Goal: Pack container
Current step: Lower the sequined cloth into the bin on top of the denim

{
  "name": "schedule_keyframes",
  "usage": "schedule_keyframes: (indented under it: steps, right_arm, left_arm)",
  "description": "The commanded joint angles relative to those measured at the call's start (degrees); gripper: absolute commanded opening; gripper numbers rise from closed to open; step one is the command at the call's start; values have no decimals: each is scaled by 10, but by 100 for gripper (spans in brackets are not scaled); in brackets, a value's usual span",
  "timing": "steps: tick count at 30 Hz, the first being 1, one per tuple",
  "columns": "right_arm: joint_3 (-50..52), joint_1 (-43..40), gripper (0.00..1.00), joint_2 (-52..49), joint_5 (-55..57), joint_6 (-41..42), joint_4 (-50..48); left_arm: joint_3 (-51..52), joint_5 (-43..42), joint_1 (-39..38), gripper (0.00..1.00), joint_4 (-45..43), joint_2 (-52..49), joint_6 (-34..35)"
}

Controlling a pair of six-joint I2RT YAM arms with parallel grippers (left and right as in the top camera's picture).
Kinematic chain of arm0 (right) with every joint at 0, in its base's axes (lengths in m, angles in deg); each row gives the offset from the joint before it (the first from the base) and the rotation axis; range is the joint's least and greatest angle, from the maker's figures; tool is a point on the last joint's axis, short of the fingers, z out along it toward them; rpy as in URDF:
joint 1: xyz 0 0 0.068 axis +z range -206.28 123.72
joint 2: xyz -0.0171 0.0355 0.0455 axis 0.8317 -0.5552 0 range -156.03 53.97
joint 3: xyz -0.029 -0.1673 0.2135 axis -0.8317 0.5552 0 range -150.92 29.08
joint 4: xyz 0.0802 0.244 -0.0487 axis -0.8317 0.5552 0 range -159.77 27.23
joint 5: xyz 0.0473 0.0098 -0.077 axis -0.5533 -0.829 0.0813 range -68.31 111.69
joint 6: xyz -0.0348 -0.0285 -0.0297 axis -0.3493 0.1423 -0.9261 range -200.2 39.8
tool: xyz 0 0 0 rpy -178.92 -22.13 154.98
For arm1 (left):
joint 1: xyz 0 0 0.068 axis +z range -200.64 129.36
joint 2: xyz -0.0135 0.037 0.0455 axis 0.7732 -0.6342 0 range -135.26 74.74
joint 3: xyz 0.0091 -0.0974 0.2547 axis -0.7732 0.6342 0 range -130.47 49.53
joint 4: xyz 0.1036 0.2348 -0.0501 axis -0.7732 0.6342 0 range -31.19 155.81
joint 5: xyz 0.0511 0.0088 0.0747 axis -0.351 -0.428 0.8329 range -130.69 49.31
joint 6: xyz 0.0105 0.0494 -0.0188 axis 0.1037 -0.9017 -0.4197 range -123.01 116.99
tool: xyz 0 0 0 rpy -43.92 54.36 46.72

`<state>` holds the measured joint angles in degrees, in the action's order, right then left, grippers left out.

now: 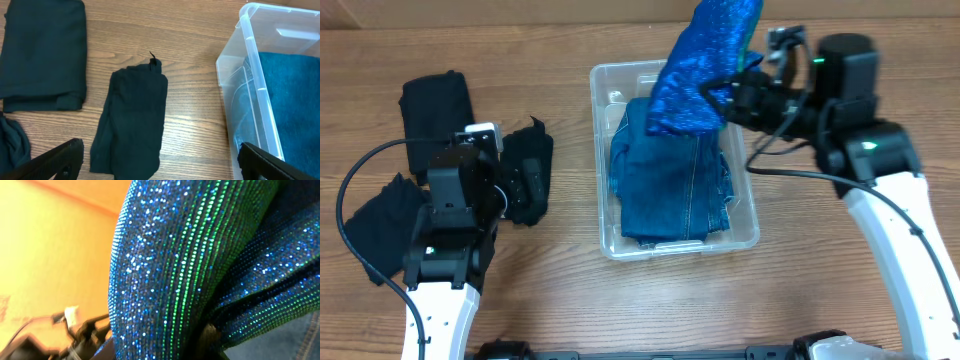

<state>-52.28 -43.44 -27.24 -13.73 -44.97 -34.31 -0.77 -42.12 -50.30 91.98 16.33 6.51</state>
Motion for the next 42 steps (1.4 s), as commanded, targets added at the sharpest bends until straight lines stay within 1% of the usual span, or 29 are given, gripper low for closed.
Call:
schedule_keyframes:
  steps: [1,3,4,5,7,10,14,18,32,37,42]
  right_arm:
    - [-10,50,4,-25,138,148,-37]
    - [-1,62,4,-47,140,197,-65]
    - [1,63,4,-54,142,210,-71]
    - [4,67,4,-67,151,246,-74]
    - [4,71,4,-85,159,289,-77]
    - [4,85,4,-113,160,312,-111]
    - [4,112,4,-145,166,365,-163]
    - [4,131,4,-178,182,368,-218]
    - [4,129,4,-199,299,364,-228]
    - [4,128,4,-239,314,371,-235]
    - [4,126,4,-283,311,370,-264]
  left_arm:
    - [-16,-1,-4,100,1,-3,8]
    - [-16,-1,-4,100,3,-3,8]
    - [-16,-1,-4,100,3,-3,8]
    - [-16,-1,-4,100,3,-3,8]
    - [-16,-1,-4,100,3,-3,8]
    - [-16,-1,-4,100,5,-3,8]
    - [-16,-1,-4,100,5,-3,8]
    - [-16,-1,-4,100,9,-3,8]
    - [-16,-1,-4,100,16,-3,8]
    - [-16,-1,-4,100,18,-3,8]
    - [-16,-1,-4,100,26,-3,8]
